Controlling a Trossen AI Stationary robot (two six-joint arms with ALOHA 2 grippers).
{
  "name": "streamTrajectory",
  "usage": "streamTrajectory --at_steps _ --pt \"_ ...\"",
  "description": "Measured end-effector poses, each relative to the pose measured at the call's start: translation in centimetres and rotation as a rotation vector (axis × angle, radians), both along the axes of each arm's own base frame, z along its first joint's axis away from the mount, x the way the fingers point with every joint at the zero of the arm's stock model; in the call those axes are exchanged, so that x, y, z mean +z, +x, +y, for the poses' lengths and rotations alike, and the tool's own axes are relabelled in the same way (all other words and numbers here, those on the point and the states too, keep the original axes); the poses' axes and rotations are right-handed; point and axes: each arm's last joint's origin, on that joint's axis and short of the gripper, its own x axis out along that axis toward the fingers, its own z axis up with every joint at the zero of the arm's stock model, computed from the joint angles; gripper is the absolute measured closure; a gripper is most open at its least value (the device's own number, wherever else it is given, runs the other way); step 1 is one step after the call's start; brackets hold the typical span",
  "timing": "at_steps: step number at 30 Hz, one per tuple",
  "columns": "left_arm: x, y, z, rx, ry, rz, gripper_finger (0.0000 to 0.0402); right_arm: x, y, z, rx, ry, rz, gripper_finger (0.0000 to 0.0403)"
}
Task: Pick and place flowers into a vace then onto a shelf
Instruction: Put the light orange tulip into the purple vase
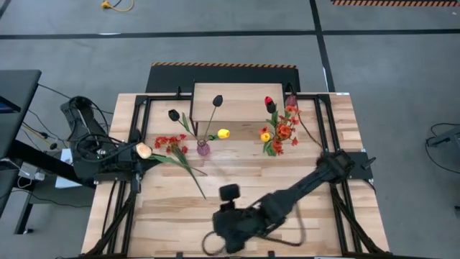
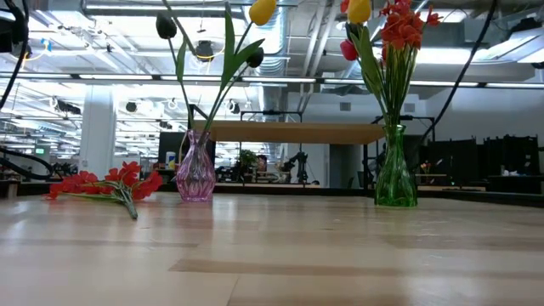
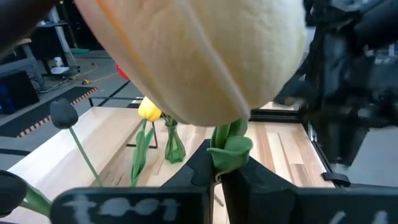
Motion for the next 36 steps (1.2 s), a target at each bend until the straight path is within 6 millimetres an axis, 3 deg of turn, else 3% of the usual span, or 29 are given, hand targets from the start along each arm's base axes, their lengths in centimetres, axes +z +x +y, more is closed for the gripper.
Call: streamTrajectory --at_steps 7,11,15,18,21,25,29,36 --pt "0.0 -0.1 0.0 -0.019 -0.001 0.006 0.0401 3.5 -6.5 3.5 -0.013 -0.197 -0.121 0.0327" --pt "-0.2 -0.1 0.0 -0.037 0.003 0.019 0.0401 4.0 -7.7 3.9 -0.019 -0.225 -0.135 0.0327" --pt "-0.2 -0.1 0.0 -0.04 0.0 0.02 0.0401 4.3 -6.5 3.0 0.077 -0.147 -0.087 0.0327" --pt "-0.2 -0.1 0.0 -0.04 -0.001 0.02 0.0401 4.8 -4.2 1.9 0.302 -0.014 -0.074 0.0327" --pt "-0.2 -0.1 0.0 -0.04 -0.001 0.02 0.0401 4.5 -1.6 -0.2 0.505 0.159 -0.031 0.0327" --pt "-0.2 -0.1 0.0 -0.04 0.0 0.019 0.0401 4.1 0.2 -3.7 0.628 0.397 0.105 0.0327" --pt "-0.2 -0.1 0.0 -0.042 0.012 0.02 0.0401 4.3 -0.6 -4.7 0.766 0.57 0.242 0.0327" --pt "0.2 -0.6 0.7 -0.044 0.027 0.005 0.0401 5.6 -3.6 -4.2 0.775 0.568 0.355 0.0327"
